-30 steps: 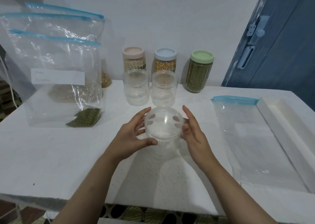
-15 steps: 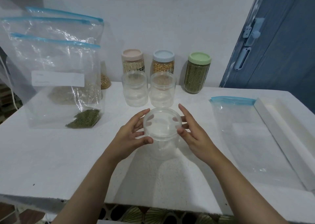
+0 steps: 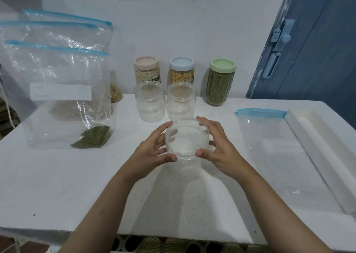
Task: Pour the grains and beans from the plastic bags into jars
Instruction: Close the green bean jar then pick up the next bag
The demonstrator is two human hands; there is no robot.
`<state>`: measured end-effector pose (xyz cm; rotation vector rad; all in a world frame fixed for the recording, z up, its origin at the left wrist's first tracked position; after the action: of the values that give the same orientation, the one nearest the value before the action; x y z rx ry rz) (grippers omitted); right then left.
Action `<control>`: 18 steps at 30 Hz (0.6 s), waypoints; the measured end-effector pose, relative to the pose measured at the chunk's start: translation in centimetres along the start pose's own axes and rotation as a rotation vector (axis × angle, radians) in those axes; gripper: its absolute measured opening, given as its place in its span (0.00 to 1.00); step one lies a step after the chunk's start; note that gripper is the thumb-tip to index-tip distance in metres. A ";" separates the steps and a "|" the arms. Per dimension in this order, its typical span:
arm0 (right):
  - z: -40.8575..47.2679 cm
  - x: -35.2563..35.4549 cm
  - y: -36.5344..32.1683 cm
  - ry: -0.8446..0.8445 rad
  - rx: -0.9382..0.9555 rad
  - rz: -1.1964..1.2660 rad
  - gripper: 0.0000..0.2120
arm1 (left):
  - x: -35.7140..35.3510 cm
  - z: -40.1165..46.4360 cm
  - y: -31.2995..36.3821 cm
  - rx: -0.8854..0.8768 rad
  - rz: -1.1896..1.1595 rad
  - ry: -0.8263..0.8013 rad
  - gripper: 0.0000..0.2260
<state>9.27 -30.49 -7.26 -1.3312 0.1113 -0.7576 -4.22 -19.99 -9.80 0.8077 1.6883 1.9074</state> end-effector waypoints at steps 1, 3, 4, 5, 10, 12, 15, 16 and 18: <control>0.3 0.1 -0.4 0.006 0.021 0.002 0.47 | -0.1 0.1 0.1 -0.001 -0.007 -0.012 0.42; 1.0 1.0 -0.8 0.056 0.033 0.023 0.46 | -0.4 0.3 0.2 -0.009 -0.014 -0.026 0.45; 1.3 1.7 -0.8 0.106 0.023 0.038 0.46 | -0.5 0.4 0.2 -0.012 -0.012 -0.025 0.46; 1.6 2.7 -0.6 0.170 0.008 0.050 0.46 | -0.5 0.5 0.3 -0.011 -0.006 -0.016 0.46; 1.8 7.8 4.5 0.480 -0.215 -0.041 0.46 | -0.9 1.1 0.2 -0.020 0.054 0.055 0.38; 1.4 8.9 7.7 0.505 -0.335 -0.207 0.45 | -1.1 1.3 0.1 -0.027 0.074 0.104 0.35; 0.4 7.9 10.2 0.408 -0.397 -0.452 0.40 | -1.9 1.2 0.2 -0.047 0.074 0.158 0.32; 0.1 7.3 10.5 0.378 -0.389 -0.515 0.40 | -2.1 1.2 0.2 -0.059 0.087 0.174 0.32; -0.1 6.3 10.4 0.336 -0.376 -0.586 0.42 | -2.4 1.3 0.1 -0.077 0.108 0.191 0.31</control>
<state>18.53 -33.69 -14.55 -1.6017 0.1369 -1.5138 -1.61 -20.71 -9.92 0.7200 1.6978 2.1697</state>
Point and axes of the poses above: each hand's wrist, its own z-axis towards the middle knuckle, its own x-axis out of the back of the hand, y = z × x, the point moved 10 cm from there along z, towards the middle knuckle, and after that the axes turned 13 degrees about y, right-handed, at the moved point
